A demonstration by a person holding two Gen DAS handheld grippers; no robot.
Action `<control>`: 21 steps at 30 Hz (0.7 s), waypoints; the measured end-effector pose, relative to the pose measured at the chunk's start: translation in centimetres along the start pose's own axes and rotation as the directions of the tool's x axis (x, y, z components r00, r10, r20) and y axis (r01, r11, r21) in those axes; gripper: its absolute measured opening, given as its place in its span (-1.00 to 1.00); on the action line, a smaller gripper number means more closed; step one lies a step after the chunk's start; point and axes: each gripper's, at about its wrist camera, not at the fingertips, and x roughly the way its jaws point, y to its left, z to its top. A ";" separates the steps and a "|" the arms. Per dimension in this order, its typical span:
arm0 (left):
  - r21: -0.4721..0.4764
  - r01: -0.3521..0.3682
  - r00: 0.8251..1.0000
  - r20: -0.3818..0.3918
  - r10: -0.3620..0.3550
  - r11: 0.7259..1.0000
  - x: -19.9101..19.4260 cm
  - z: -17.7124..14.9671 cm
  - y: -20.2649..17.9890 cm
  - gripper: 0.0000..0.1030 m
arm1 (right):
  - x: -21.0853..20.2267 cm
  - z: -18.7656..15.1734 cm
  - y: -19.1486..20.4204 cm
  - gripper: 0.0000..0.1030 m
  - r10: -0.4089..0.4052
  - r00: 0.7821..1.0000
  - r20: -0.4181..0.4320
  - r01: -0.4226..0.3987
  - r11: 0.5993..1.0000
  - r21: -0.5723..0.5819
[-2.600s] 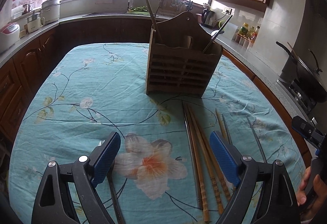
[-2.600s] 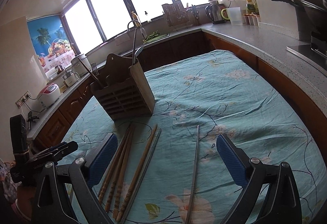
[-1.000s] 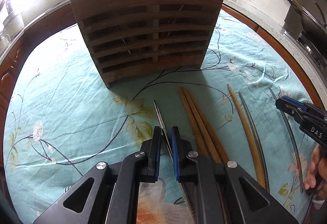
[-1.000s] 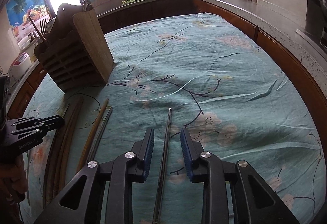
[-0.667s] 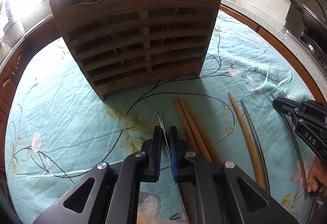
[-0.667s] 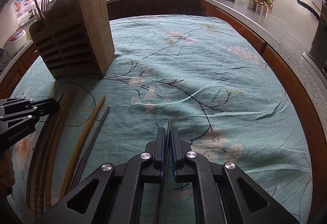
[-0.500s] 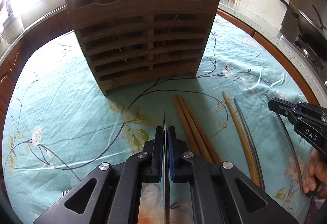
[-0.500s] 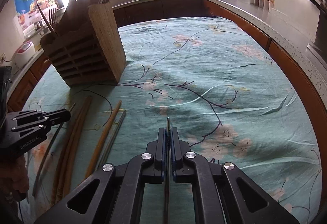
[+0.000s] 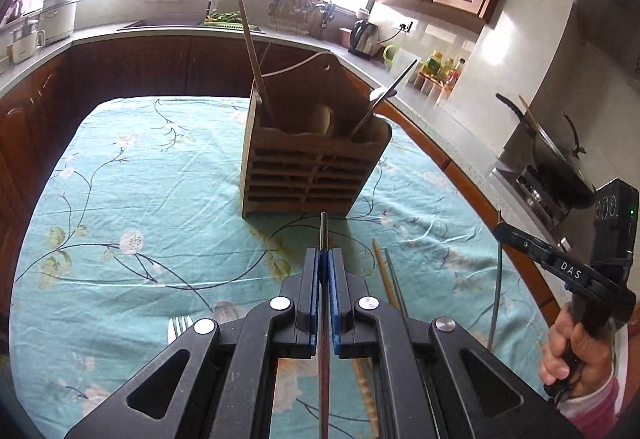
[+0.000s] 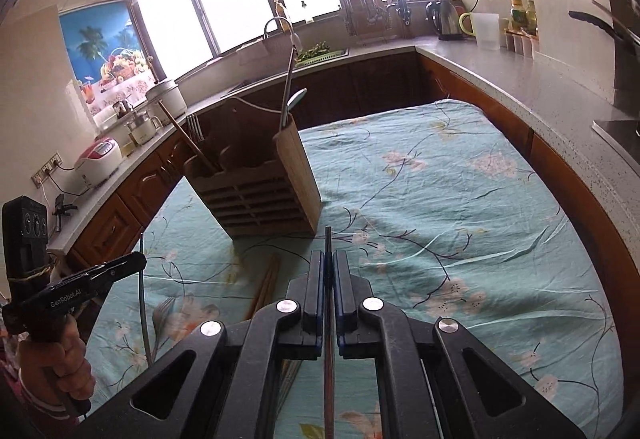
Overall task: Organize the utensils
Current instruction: 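Lift both metal chopsticks and carry them over the wooden holder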
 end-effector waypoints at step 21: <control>-0.017 0.039 0.983 0.180 -0.035 0.999 -9.0 -0.4 1.4 -0.95 | -3.7 3.2 3.6 -0.92 0.069 0.986 0.149 -0.061 0.997 -0.055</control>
